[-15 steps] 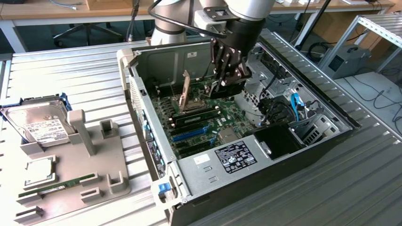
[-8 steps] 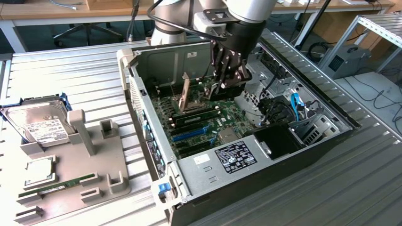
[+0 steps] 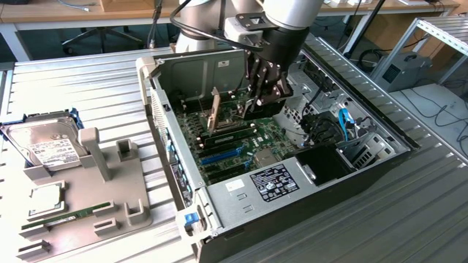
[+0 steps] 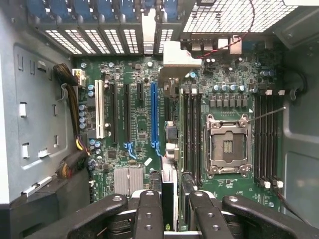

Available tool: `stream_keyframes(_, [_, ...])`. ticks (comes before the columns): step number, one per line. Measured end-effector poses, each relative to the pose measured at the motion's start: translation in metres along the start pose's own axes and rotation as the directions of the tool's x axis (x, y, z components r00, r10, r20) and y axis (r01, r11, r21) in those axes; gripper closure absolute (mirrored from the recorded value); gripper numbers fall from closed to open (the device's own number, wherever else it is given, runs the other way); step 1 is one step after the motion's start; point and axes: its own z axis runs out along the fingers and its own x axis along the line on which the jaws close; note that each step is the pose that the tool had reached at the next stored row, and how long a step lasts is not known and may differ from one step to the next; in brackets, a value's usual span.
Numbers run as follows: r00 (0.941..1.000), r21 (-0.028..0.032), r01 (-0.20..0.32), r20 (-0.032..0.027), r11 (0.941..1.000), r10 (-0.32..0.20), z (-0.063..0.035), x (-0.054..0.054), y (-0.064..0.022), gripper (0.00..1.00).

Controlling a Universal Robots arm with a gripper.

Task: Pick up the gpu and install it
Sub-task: 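Insert the gpu into the slot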

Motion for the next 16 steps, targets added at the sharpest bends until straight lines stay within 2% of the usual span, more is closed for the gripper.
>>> stream_keyframes(16, [1.0000, 0.0000, 0.000, 0.0001, 1.0000, 0.000, 0.0025, 0.0067, 0.0032, 0.74])
